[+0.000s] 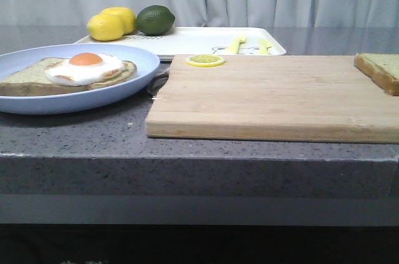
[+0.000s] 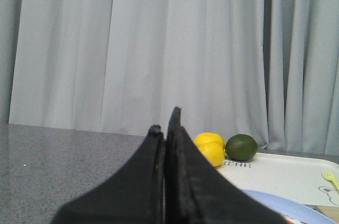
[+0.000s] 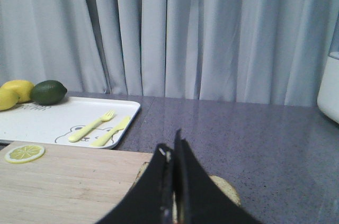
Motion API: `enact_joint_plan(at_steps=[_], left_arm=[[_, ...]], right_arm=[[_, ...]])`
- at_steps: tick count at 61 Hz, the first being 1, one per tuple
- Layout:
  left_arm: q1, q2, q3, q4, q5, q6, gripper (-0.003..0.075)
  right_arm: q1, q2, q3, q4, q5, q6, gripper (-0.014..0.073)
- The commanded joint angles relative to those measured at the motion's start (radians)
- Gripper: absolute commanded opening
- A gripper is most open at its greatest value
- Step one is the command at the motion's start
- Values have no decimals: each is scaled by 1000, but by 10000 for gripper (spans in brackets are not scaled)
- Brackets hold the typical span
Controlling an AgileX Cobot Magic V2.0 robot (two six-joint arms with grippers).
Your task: Place bread and move sandwich to tray
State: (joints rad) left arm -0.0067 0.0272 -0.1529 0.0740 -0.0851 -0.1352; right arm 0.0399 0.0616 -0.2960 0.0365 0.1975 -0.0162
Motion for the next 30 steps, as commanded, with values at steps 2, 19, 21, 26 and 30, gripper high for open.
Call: enact_joint_plan(at_steps=[2,19,21,26,30], left_arm=[[-6,122,-158,9,67,6,-19],[-6,455,-330,41,104,25,-19],[-6,478,-333,43,98,25,-19],[-6,510,-333,43,85,25,-19],[-6,515,-333,43,85,22,-18]], right_arm=[[2,122,-123,-1,26,-7,-76],[2,370,-251,61,85,-7,-76],[2,376,-252,89,84,-7,-76],[2,379,-252,133,86,-7,-76],[2,379,-252,133,94,-7,-63]])
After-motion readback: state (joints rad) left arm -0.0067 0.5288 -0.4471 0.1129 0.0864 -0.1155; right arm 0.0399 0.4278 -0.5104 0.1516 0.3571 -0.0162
